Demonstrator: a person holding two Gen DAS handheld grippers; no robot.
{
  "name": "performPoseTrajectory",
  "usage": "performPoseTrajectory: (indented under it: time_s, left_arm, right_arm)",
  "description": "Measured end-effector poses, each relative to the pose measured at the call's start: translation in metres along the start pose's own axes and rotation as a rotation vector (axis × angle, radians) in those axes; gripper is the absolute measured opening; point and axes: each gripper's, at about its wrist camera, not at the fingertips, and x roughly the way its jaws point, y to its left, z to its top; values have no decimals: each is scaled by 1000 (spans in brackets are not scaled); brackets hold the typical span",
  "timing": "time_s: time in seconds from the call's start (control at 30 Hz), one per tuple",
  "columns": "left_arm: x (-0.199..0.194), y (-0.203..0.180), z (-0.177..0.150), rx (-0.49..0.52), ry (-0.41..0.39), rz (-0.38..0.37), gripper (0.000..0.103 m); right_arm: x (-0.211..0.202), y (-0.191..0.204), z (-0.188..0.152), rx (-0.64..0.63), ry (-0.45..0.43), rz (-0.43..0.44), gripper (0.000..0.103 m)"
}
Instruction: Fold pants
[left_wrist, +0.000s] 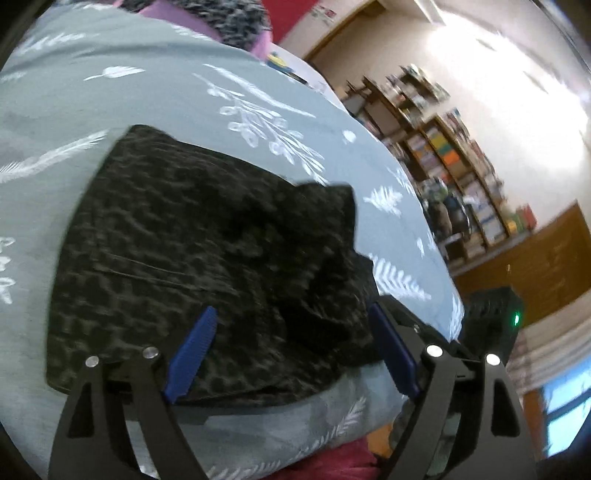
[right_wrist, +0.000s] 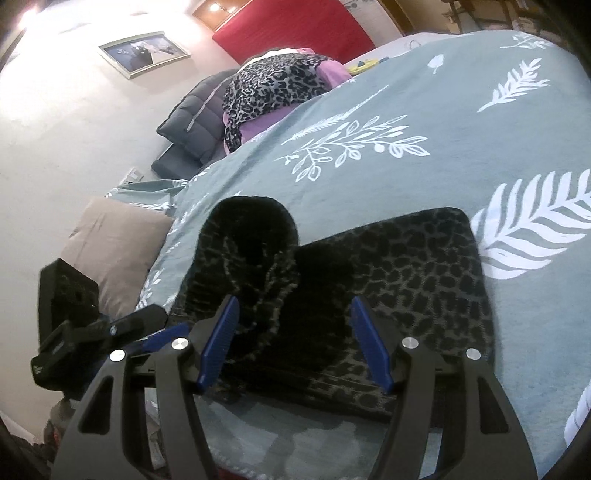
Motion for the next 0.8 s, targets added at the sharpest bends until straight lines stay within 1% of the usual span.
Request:
performPoseTrajectory:
  time_s: [0.03, 0.1, 0.17, 0.2, 0.3, 0.33, 0.4, 0.47, 0.57, 0.63, 0.7, 0.73, 0.8]
  left_arm:
    - [-5, 4, 3, -12, -18, 2, 84]
    - [-15, 10, 5, -17, -51, 17, 84]
    - [-22, 14, 9, -9, -80, 46, 84]
    - [-27, 16, 10, -2, -96, 71, 84]
    - [-37, 24, 12, -6, -128, 115, 84]
    - [-40, 29, 14, -22, -135, 124, 84]
    - [-43, 38, 15, -52, -143, 133, 84]
    - [-47, 46, 14, -78, -154, 149, 84]
    - [-45, 49, 14, -92, -152, 158, 84]
    - [-45, 51, 12, -96, -145, 156, 84]
    - [-43, 51, 10, -95, -138, 153, 84]
    - [-42, 51, 9, -95, -135, 151, 84]
    - [-41, 52, 9, -98, -128, 149, 84]
  right_arm:
    - [0, 4, 2, 0, 0, 2, 73]
    - [0, 14, 5, -22, -10, 1, 76]
    - [2, 28, 10, -60, -15, -5, 82]
    - [4, 37, 12, -83, -16, -22, 84]
    - [12, 59, 18, -145, -28, -76, 84]
    - [14, 65, 19, -166, -33, -94, 85]
    - [20, 79, 19, -224, -40, -130, 90]
    - [27, 95, 18, -280, -42, -143, 95]
    - [39, 107, 19, -321, -31, -186, 96]
    - [49, 110, 21, -325, -13, -230, 100]
    - [57, 105, 23, -308, 5, -293, 100]
    - [61, 97, 25, -280, 24, -325, 100]
    - [62, 81, 28, -219, 46, -351, 100]
